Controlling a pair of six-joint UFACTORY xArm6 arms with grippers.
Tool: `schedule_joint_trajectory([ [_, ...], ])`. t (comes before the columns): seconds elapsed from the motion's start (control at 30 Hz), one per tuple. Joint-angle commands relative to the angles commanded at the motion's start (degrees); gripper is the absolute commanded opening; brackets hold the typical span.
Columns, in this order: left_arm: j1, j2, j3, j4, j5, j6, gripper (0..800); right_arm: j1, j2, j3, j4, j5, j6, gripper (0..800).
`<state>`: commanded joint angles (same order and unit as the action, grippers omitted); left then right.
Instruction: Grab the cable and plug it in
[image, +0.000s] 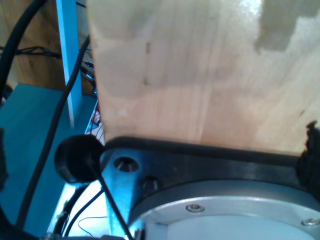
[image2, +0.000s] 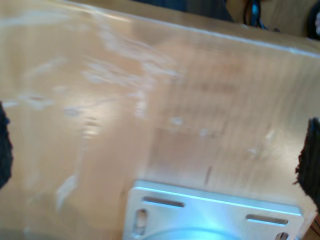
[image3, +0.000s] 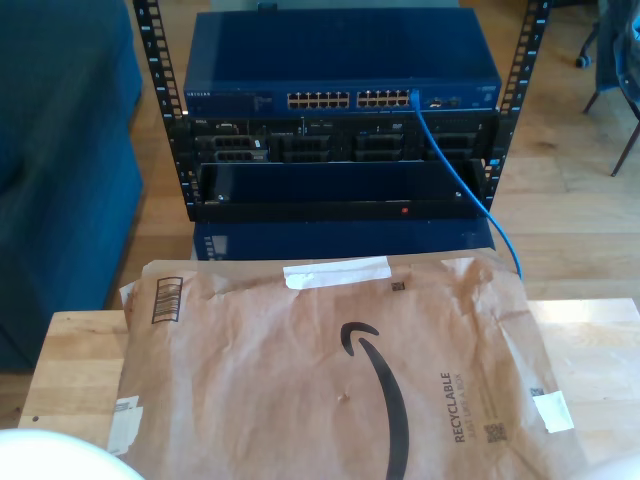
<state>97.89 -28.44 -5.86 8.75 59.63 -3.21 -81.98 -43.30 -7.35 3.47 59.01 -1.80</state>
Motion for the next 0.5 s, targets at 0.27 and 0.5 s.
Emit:
schedule_joint_trajectory([
  [0.27, 0.0, 0.0, 0.0, 0.0, 0.0, 0.0, 799, -0.2, 0.6, 4.3, -0.1, -3.7, -0.6, 794],
  [0.5, 0.0, 0.0, 0.0, 0.0, 0.0, 0.0, 799, -0.2, 3.2, 8.6, 0.0, -12.8, -0.5, 793],
])
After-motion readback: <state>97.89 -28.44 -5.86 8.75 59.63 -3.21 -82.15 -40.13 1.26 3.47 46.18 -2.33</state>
